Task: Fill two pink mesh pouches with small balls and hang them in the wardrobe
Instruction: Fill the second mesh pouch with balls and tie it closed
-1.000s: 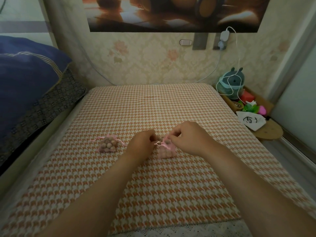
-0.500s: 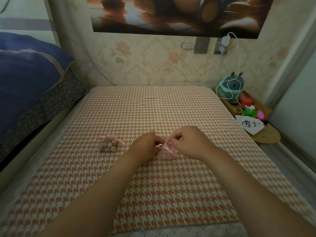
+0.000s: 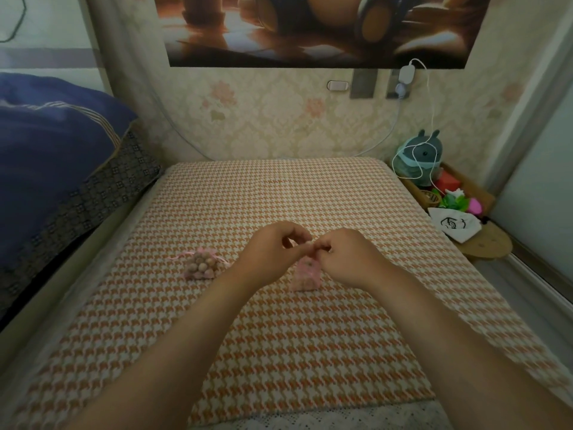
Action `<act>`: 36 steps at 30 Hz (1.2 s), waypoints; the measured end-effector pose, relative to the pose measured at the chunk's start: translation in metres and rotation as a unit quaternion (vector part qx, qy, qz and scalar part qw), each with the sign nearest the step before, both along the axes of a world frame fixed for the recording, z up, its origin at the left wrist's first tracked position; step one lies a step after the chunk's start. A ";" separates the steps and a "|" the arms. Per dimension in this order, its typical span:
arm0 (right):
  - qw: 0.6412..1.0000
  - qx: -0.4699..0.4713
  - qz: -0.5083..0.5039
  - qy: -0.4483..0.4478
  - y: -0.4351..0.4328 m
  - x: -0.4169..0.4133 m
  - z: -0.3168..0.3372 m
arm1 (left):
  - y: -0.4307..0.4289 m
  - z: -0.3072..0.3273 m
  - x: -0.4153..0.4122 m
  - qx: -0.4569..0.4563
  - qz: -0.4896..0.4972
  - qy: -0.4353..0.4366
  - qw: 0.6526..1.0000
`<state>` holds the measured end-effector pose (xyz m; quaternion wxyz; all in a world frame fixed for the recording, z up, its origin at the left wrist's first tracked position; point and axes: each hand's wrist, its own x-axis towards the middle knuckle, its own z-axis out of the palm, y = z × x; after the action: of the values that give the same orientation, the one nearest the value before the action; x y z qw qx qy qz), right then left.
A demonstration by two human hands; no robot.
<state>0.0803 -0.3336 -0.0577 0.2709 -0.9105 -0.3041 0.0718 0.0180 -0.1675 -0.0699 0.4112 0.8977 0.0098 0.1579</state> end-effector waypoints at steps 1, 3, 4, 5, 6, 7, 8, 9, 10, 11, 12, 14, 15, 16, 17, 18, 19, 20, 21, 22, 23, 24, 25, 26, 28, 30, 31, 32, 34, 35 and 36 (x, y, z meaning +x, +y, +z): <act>1.000 -0.004 -0.004 -0.001 0.000 0.000 0.000 | -0.002 0.001 0.001 0.023 0.005 0.000 1.000; 1.000 -0.013 -0.009 -0.003 0.000 0.001 -0.001 | -0.005 0.002 0.003 0.067 0.012 0.012 0.998; 1.000 -0.015 -0.009 -0.002 -0.001 0.002 -0.001 | -0.005 0.002 0.003 0.088 0.008 0.022 0.996; 1.000 -0.014 -0.009 -0.001 -0.002 0.002 -0.002 | -0.006 0.000 0.002 0.102 0.002 0.033 0.994; 1.000 -0.012 -0.010 0.001 -0.003 0.003 -0.002 | -0.007 0.000 0.001 0.109 -0.003 0.046 0.993; 1.000 -0.011 -0.009 0.004 -0.004 0.003 -0.003 | -0.008 0.001 0.000 0.116 -0.005 0.059 0.991; 1.000 -0.009 -0.005 0.006 -0.005 0.004 -0.004 | -0.009 0.002 -0.001 0.127 -0.003 0.069 0.989; 1.000 -0.007 -0.002 0.007 -0.005 0.004 -0.003 | -0.009 0.004 -0.001 0.140 0.002 0.078 0.987; 1.000 -0.002 0.000 0.008 -0.006 0.004 -0.003 | -0.010 0.006 -0.002 0.152 0.007 0.087 0.985; 1.000 0.007 -0.001 0.008 -0.006 0.005 -0.002 | -0.010 0.008 -0.002 0.160 0.010 0.095 0.982; 1.000 0.020 -0.005 0.008 -0.007 0.006 -0.002 | -0.010 0.010 -0.002 0.160 0.012 0.104 0.982; 0.998 0.053 -0.032 0.008 -0.010 0.010 -0.003 | -0.010 0.012 -0.003 0.147 0.013 0.117 0.982; 0.996 0.067 -0.051 0.008 -0.012 0.013 -0.004 | -0.009 0.013 -0.004 0.143 0.013 0.120 0.982; 0.995 0.075 -0.067 0.004 -0.014 0.017 -0.006 | -0.009 0.014 -0.004 0.140 0.014 0.120 0.983; 0.994 0.073 -0.080 0.000 -0.016 0.020 -0.009 | -0.008 0.014 -0.005 0.138 0.016 0.119 0.983; 0.994 0.064 -0.089 -0.005 -0.018 0.022 -0.012 | -0.006 0.015 -0.005 0.138 0.018 0.119 0.983; 0.994 0.050 -0.095 -0.009 -0.019 0.025 -0.017 | -0.004 0.016 -0.006 0.139 0.021 0.120 0.983; 0.994 0.035 -0.099 -0.014 -0.020 0.026 -0.021 | -0.002 0.017 -0.006 0.139 0.023 0.121 0.983; 0.994 0.022 -0.102 -0.017 -0.021 0.027 -0.025 | 0.001 0.017 -0.007 0.140 0.023 0.122 0.982; 0.994 0.010 -0.103 -0.018 -0.021 0.027 -0.029 | 0.004 0.018 -0.009 0.139 0.024 0.123 0.982; 0.995 0.000 -0.102 -0.017 -0.021 0.028 -0.032 | 0.006 0.019 -0.010 0.135 0.026 0.125 0.983; 0.995 -0.007 -0.099 -0.015 -0.020 0.028 -0.035 | 0.009 0.019 -0.012 0.131 0.028 0.128 0.983; 0.995 -0.014 -0.095 -0.012 -0.019 0.029 -0.037 | 0.011 0.019 -0.014 0.129 0.029 0.130 0.983; 0.996 -0.020 -0.091 -0.014 -0.017 0.030 -0.040 | 0.012 0.019 -0.016 0.130 0.029 0.130 0.982; 0.995 -0.037 -0.082 -0.031 -0.012 0.033 -0.044 | 0.014 0.018 -0.019 0.132 0.026 0.133 0.982; 0.995 -0.065 -0.062 -0.046 -0.007 0.036 -0.049 | 0.015 0.015 -0.021 0.129 0.026 0.136 0.982; 0.994 -0.082 -0.054 -0.052 -0.006 0.037 -0.052 | 0.015 0.013 -0.022 0.127 0.026 0.136 0.982; 0.993 -0.095 -0.051 -0.054 -0.004 0.039 -0.055 | 0.015 0.011 -0.023 0.127 0.026 0.134 0.982; 0.991 -0.104 -0.063 -0.050 -0.002 0.043 -0.061 | 0.015 0.008 -0.023 0.127 0.025 0.131 0.983; 0.991 -0.099 -0.072 -0.050 0.000 0.045 -0.064 | 0.014 0.007 -0.024 0.125 0.024 0.131 0.983; 0.991 -0.089 -0.082 -0.050 0.001 0.046 -0.067 | 0.013 0.006 -0.024 0.121 0.023 0.130 0.984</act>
<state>0.1264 -0.3324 -0.1242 0.1786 -0.9552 -0.2342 0.0306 -0.0061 -0.1543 -0.0637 0.2906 0.9534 0.0646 0.0498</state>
